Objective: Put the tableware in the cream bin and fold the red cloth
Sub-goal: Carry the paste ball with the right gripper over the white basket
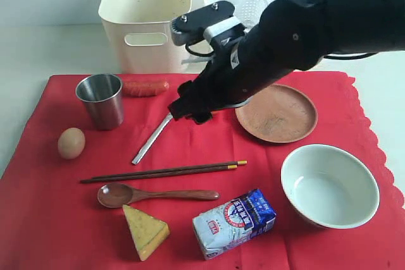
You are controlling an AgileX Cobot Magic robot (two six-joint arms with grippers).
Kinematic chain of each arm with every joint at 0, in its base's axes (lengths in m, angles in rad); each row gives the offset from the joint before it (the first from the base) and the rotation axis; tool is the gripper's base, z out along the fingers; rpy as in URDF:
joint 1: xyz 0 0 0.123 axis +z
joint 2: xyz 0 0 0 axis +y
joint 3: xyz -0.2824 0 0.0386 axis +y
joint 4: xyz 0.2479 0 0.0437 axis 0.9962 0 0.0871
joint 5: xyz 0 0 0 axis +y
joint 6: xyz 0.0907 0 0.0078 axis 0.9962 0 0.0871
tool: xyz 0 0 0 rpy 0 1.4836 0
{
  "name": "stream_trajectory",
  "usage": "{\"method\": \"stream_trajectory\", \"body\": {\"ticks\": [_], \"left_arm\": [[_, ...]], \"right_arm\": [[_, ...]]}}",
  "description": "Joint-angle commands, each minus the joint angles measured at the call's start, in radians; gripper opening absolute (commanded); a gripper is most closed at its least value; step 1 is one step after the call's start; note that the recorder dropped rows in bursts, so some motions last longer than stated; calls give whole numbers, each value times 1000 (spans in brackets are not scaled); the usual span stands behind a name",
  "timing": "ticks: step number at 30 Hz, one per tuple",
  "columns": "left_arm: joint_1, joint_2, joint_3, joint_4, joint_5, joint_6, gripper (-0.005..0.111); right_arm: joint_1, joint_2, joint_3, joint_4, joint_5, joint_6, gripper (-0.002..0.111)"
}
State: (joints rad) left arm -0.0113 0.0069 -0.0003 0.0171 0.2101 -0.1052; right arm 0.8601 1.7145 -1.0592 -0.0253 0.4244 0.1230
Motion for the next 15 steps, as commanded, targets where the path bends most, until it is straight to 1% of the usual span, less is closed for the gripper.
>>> {"method": "stream_trajectory", "body": {"ticks": [1,5,13,15], "left_arm": [[1,-7,0,-6,-3,1,3],[1,-7,0,-6,-3,1,3],[1,-7,0,-6,-3,1,3],[1,-7,0,-6,-3,1,3]], "right_arm": [[-51,-41,-6,-46,-59,35,1],[-162,-43,-6,-40,-153,43,1],[-282,-37,-8,-38,-322,44,1],[-311,-6,-47,-34,-326,44,1]]}}
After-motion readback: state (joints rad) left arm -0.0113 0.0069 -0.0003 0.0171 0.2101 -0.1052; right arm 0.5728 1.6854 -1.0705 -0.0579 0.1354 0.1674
